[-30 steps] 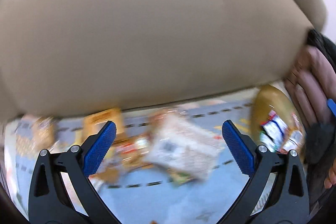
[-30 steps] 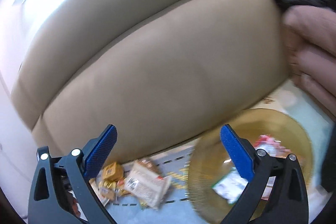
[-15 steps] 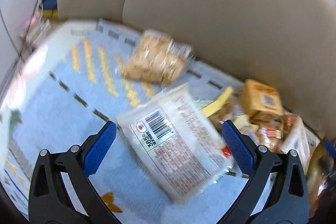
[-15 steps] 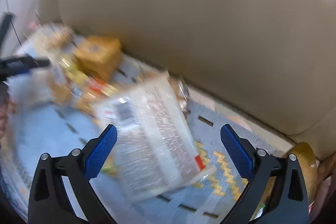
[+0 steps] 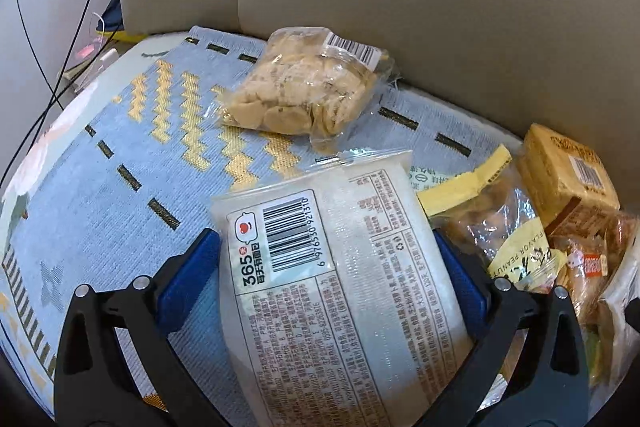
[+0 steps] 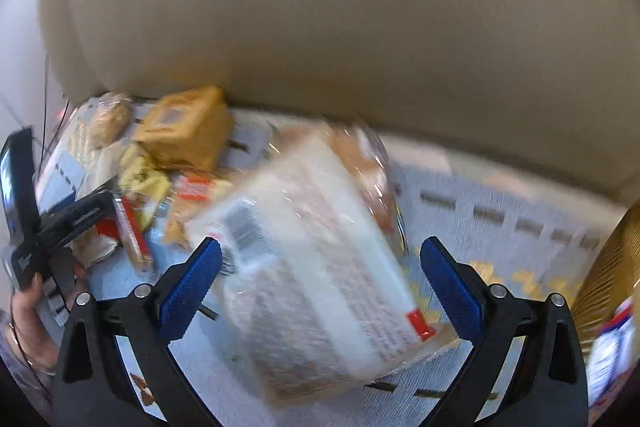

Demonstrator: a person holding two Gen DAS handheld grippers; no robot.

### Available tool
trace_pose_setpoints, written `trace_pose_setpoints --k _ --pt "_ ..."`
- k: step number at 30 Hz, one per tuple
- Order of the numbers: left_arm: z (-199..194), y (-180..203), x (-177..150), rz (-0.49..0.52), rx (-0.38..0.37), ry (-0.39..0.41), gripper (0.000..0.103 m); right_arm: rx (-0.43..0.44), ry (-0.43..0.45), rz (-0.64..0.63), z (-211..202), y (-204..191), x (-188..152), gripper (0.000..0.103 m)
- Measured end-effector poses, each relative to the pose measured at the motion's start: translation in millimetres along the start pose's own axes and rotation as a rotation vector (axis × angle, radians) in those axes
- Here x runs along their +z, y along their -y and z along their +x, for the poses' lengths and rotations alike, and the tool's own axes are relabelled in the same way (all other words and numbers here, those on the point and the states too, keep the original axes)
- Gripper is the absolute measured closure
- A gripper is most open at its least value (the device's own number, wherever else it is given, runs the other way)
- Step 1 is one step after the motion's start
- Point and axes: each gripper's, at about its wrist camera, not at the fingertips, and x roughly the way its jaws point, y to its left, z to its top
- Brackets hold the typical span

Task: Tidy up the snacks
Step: 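Grasp the white printed bread pack with left gripper while right grasps clear bag, then carry both packs to the gold plate and open both grippers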

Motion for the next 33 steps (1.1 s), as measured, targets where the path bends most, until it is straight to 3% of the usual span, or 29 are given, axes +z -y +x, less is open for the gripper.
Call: trace_pose_setpoints --k 2,4,6,11,15,19,21,24,29,30,33 --pt "1 2 -1 0.002 0.000 0.002 0.003 0.003 0.036 -0.061 0 -13 7 0.005" --pt "3 -2 0 0.002 -0.007 0.004 0.003 -0.041 -0.057 -0.142 19 -29 7 0.005" --pt "3 -4 -1 0.007 -0.015 0.002 0.003 -0.141 -0.138 -0.191 42 -38 -2 0.005" --pt "0 -2 -4 0.052 -0.040 -0.004 0.003 -0.107 -0.103 -0.112 37 -32 -20 0.009" --pt "1 -5 -3 0.063 -0.050 -0.004 0.003 -0.056 -0.037 0.007 16 -27 -16 0.026" --pt "-1 -13 -4 0.095 -0.111 -0.017 0.004 0.044 0.011 0.121 -10 -20 -12 0.033" --pt "-6 -21 -8 0.102 -0.131 0.002 0.017 0.047 0.019 0.129 -22 -21 -10 0.034" --pt "-14 -33 -12 0.126 -0.145 0.018 0.025 0.020 0.033 0.072 -46 -29 -11 0.045" --pt "-25 -49 -8 0.035 -0.176 -0.010 0.026 0.012 0.046 0.086 -66 -33 -14 0.058" --pt "-27 -50 -7 0.037 -0.172 -0.002 0.026 0.010 0.046 0.091 -70 -33 -13 0.072" --pt "-42 -54 -5 0.083 -0.138 0.068 0.026 0.018 0.044 0.122 -77 -25 -16 0.076"
